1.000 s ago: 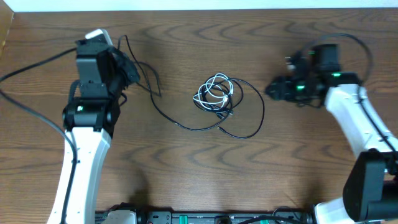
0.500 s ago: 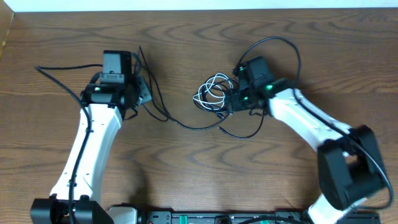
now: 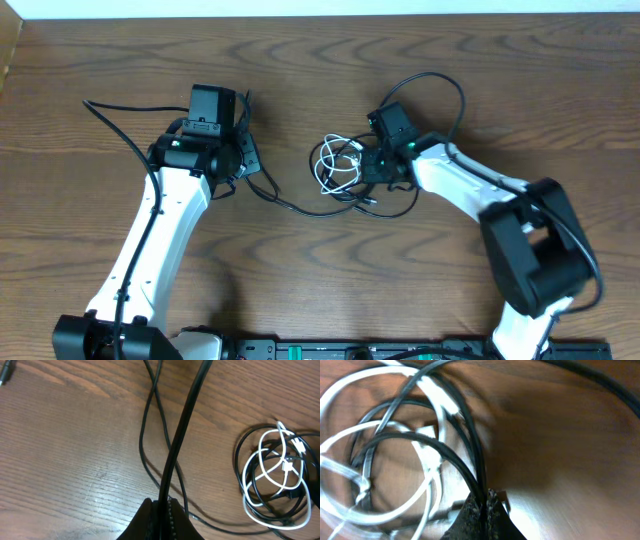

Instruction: Untangle cables

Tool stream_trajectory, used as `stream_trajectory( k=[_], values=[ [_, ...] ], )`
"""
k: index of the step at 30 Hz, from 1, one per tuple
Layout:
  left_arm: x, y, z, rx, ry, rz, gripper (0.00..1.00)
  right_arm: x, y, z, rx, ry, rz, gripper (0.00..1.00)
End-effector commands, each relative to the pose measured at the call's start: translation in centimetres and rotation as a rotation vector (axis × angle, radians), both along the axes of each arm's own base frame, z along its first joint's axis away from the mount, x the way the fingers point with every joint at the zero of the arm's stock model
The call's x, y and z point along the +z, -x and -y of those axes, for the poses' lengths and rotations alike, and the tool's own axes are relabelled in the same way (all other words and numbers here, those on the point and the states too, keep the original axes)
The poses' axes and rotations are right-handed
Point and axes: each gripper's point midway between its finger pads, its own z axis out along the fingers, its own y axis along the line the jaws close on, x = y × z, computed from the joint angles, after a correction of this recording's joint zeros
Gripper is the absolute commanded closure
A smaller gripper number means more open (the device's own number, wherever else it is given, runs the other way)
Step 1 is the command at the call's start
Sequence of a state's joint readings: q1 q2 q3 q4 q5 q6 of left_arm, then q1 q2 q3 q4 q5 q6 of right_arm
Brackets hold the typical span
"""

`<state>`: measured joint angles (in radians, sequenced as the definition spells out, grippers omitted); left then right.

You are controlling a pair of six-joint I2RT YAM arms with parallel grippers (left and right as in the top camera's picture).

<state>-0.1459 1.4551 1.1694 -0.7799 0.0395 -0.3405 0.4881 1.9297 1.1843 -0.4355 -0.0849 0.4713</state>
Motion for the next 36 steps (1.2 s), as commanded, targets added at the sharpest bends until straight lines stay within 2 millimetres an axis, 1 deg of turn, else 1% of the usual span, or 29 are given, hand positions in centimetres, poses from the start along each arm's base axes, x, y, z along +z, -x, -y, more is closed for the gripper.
stream_trajectory(
  k=[1,3,4,5,7,8,9,11,12,13,15,16,17,19,21,22,24,25,26,27,28,30,32,33,36],
  values=[
    [0.2,-0.3,0.1,-0.001,0.003,0.002,0.92,10.5,-2.6,1.4,0.021,-0.066,0.192,0.99],
    [0.2,-0.3,0.1,-0.001,0.003,0.005,0.93,15.4,-2.5,1.9,0.059,-0.131,0.247,0.99],
    [0.2,-0.4,0.1,-0.001,0.003,0.007,0.92,17.5,-2.3,1.9,0.091,-0.172,0.277,0.99],
    [0.2,-0.4,0.1,-0.001,0.003,0.008,0.93,20.1,-2.0,1.7,0.14,-0.225,0.326,0.99],
    [0.3,-0.5,0.2,-0.001,0.004,0.013,0.93,23.3,-1.6,1.8,0.177,-0.29,0.403,0.99],
    [0.3,-0.6,0.2,-0.001,0.005,0.017,0.92,24.5,-1.7,2.5,0.162,-0.293,0.437,0.99],
    [0.4,-0.7,0.2,-0.001,0.005,0.021,0.92,25.1,-1.9,3.5,0.122,-0.278,0.454,0.99],
    [0.4,-0.8,0.2,-0.001,0.006,0.025,0.92,24.9,-2.2,5.1,0.028,-0.243,0.443,0.99],
    [0.4,-0.8,0.2,-0.001,0.006,0.026,0.93,24.7,-1.9,4.8,0.043,-0.255,0.426,0.99],
    [0.4,-0.8,0.2,-0.001,0.006,0.028,0.93,24.8,-1.1,3.6,0.139,-0.293,0.419,0.99],
    [0.4,-0.8,0.2,-0.001,0.006,0.028,0.93,26.0,1.8,0.0,0.411,-0.447,0.418,0.99],
    [0.4,-0.9,0.2,-0.001,0.006,0.029,0.93,26.5,2.6,-0.9,0.469,-0.496,0.417,0.99],
    [0.5,-0.9,0.2,-0.001,0.007,0.031,0.92,26.9,2.7,-1.3,0.488,-0.516,0.427,0.99],
    [0.5,-1.0,0.2,-0.001,0.007,0.033,0.92,26.5,1.6,-0.5,0.414,-0.462,0.434,0.99],
    [0.5,-0.9,0.2,-0.001,0.008,0.031,0.93,25.2,0.0,1.6,0.245,-0.363,0.41,0.99],
    [0.4,-0.9,0.4,-0.005,0.015,0.029,0.93,24.6,-0.3,2.4,0.191,-0.324,0.398,0.99],
    [0.5,-0.8,1.1,-0.029,0.048,0.026,0.92,23.5,-0.4,3.8,0.138,-0.25,0.37,0.99],
    [0.5,-0.8,1.4,-0.04,0.063,0.026,0.89,22.9,-0.2,4.4,0.118,-0.216,0.352,0.99],
    [0.6,-0.8,1.7,-0.048,0.081,0.026,0.84,22.1,0.1,5.2,0.093,-0.172,0.325,0.99],
    [0.6,-0.8,2.0,-0.056,0.097,0.027,0.78,21.3,0.4,6.0,0.063,-0.131,0.297,0.99],
    [0.7,-0.8,2.3,-0.064,0.113,0.026,0.75,20.3,0.8,7.0,0.023,-0.083,0.259,0.99],
    [0.7,-0.8,2.6,-0.071,0.128,0.027,0.72,18.1,2.1,9.4,-0.068,0.025,0.165,0.99],
    [0.7,-0.7,2.7,-0.074,0.131,0.026,0.62,16.2,3.7,11.0,-0.122,0.103,0.077,0.99],
    [0.7,-0.7,2.9,-0.079,0.138,0.025,0.6,15.4,4.5,11.4,-0.129,0.126,0.033,0.99],
    [0.8,-0.6,3.8,-0.103,0.161,0.025,0.52,13.4,5.8,11.7,-0.121,0.15,-0.044,0.99]
  ],
)
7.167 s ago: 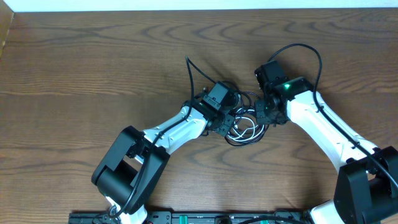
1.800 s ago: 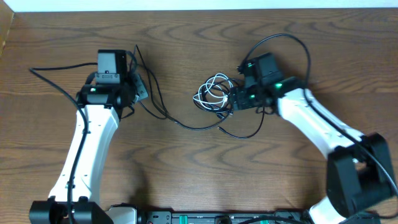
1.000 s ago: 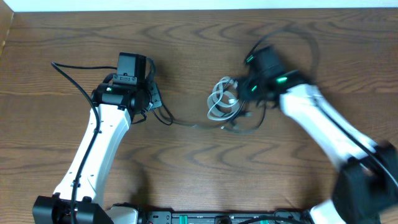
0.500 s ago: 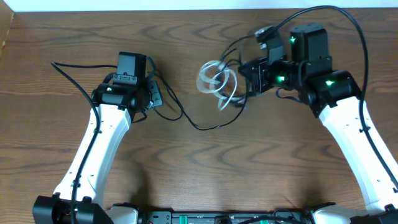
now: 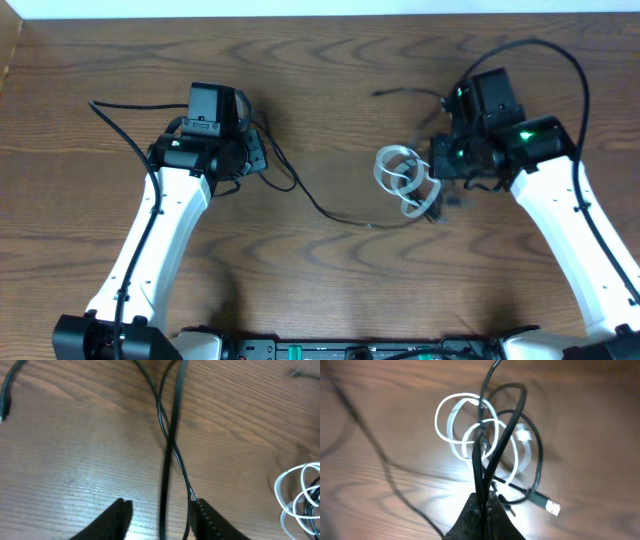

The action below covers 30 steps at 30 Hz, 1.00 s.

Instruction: Untangle cables

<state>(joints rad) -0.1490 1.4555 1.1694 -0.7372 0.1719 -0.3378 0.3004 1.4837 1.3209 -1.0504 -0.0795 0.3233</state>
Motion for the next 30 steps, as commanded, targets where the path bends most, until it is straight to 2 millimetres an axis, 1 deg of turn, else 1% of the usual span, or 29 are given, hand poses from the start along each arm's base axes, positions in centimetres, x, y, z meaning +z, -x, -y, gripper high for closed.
stream_trajectory(
  k=[1,2,4,5,6,7,9,10,12,13,15,17,19,21,24,26,30],
  values=[
    [0.4,0.0,1.7,-0.053,0.05,0.003,0.5,-2.5,0.6,1.5,-0.066,0.083,-0.063,0.99],
    [0.5,0.0,2.6,-0.075,0.075,0.007,0.48,-2.9,0.8,1.3,-0.06,0.072,-0.077,0.99],
    [1.1,0.0,4.6,-0.133,0.139,0.024,0.41,-3.4,1.2,-0.1,-0.002,0.008,-0.095,0.99],
    [1.4,-0.1,5.4,-0.155,0.161,0.035,0.33,-3.3,1.2,-1.0,0.041,-0.033,-0.092,0.99],
    [1.6,-0.2,6.2,-0.175,0.175,0.047,0.17,-3.0,1.1,-2.2,0.1,-0.084,-0.079,0.99],
    [1.7,-0.3,6.5,-0.185,0.178,0.056,0.06,-2.7,1.0,-3.2,0.143,-0.128,-0.066,0.99],
    [1.9,-0.6,7.2,-0.183,0.192,0.069,0.05,-2.1,0.5,-4.5,0.179,-0.188,-0.036,0.99],
    [1.9,-0.7,7.4,-0.169,0.202,0.068,0.05,-2.0,0.4,-4.6,0.174,-0.194,-0.031,0.99],
    [1.8,-1.0,7.7,-0.132,0.227,0.059,0.05,-2.2,0.1,-4.0,0.12,-0.169,-0.032,0.99],
    [1.6,-1.1,7.8,-0.123,0.231,0.055,0.05,-2.4,0.0,-3.4,0.09,-0.142,-0.036,0.99],
    [1.5,-1.2,7.9,-0.104,0.24,0.048,0.05,-3.1,0.2,-1.3,-0.009,-0.045,-0.057,0.99],
    [1.5,-1.4,7.9,-0.068,0.255,0.044,0.05,-3.6,0.8,0.7,-0.085,0.053,-0.081,0.99],
    [1.8,-1.6,8.5,-0.072,0.267,0.059,0.05,-3.8,1.4,2.1,-0.121,0.121,-0.1,0.99],
    [2.1,-1.7,9.6,-0.102,0.273,0.078,0.05,-3.9,1.8,2.7,-0.133,0.152,-0.115,0.99],
    [2.0,-1.3,11.9,-0.162,0.28,0.086,0.05,-4.0,2.2,2.6,-0.126,0.146,-0.133,0.99],
    [1.2,-0.6,14.0,-0.215,0.279,0.071,0.05,-4.1,2.5,2.4,-0.122,0.136,-0.145,0.99],
    [-1.4,1.0,17.4,-0.367,0.233,0.032,0.05,-4.1,2.5,2.3,-0.121,0.131,-0.147,0.99]
  ],
)
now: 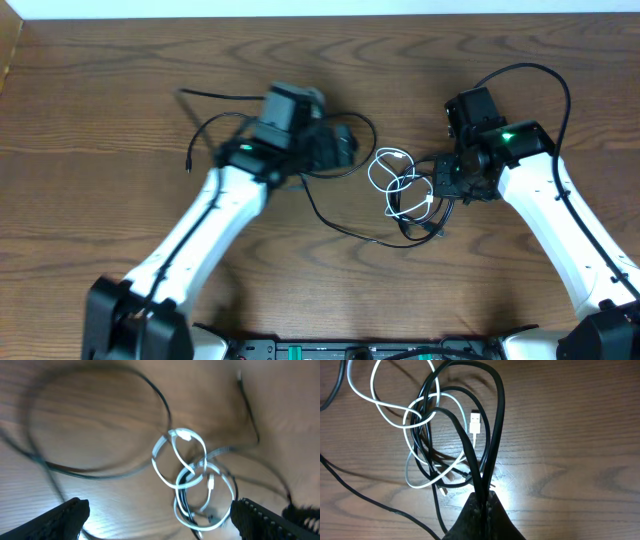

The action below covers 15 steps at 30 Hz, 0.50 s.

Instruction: Untangle cables

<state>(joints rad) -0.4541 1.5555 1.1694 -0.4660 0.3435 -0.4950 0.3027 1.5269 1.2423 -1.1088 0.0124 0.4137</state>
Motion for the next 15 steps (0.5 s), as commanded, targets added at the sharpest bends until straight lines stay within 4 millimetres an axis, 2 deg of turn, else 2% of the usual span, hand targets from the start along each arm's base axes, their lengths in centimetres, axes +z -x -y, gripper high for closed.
stream_trajectory(
  k=[1,6,9,15],
  values=[
    [-2.5,1.6,3.1,-0.158,-0.052,-0.015,0.05,0.1,0.0,0.0,-0.01,0.017,0.009,0.99],
    [-6.2,4.9,6.7,-0.4,-0.143,-0.018,0.05,0.1,0.1,0.0,-0.01,0.017,0.007,0.99],
    [-6.8,6.1,7.9,-0.5,-0.169,0.009,0.05,0.1,0.1,0.0,-0.01,0.017,0.008,0.99],
    [-6.9,8.9,10.4,-0.814,-0.234,0.17,0.05,0.1,0.1,0.0,-0.011,0.017,0.008,0.99]
  ],
)
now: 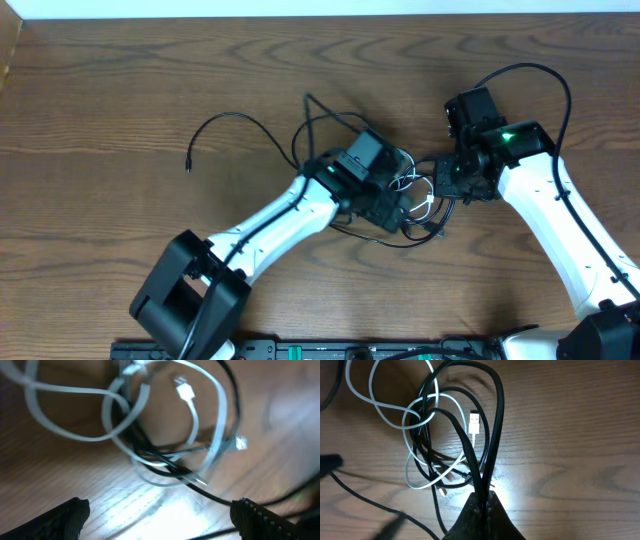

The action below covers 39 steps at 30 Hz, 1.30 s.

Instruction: Untangle cables

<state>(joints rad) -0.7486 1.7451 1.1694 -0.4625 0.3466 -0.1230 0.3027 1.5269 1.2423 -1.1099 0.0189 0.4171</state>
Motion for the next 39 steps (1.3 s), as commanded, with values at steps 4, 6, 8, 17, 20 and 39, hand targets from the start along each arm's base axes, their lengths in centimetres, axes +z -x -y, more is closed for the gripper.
stream_trajectory(
  k=[4,6,8,17,20,39],
  values=[
    [0.5,1.3,2.3,-0.304,-0.015,0.18,0.05,0.1,0.1,-0.1,-0.007,0.012,0.006,0.99],
    [0.4,0.7,2.4,-0.294,-0.028,0.211,0.05,0.1,0.1,-0.1,-0.007,0.012,0.006,0.99],
    [0.4,0.4,2.8,-0.293,-0.018,0.223,0.05,0.1,0.1,-0.1,-0.007,0.012,0.004,0.99],
    [-0.3,-1.0,4.0,-0.253,0.013,0.251,0.05,0.1,0.5,0.1,-0.032,0.013,-0.011,0.99],
    [-0.7,-2.5,3.3,-0.163,-0.038,0.284,0.06,0.1,0.5,0.3,-0.041,0.012,-0.013,0.99],
    [-3.3,-2.4,2.8,-0.041,-0.072,0.184,0.86,0.0,0.6,0.4,-0.057,0.012,-0.019,0.99]
  ],
)
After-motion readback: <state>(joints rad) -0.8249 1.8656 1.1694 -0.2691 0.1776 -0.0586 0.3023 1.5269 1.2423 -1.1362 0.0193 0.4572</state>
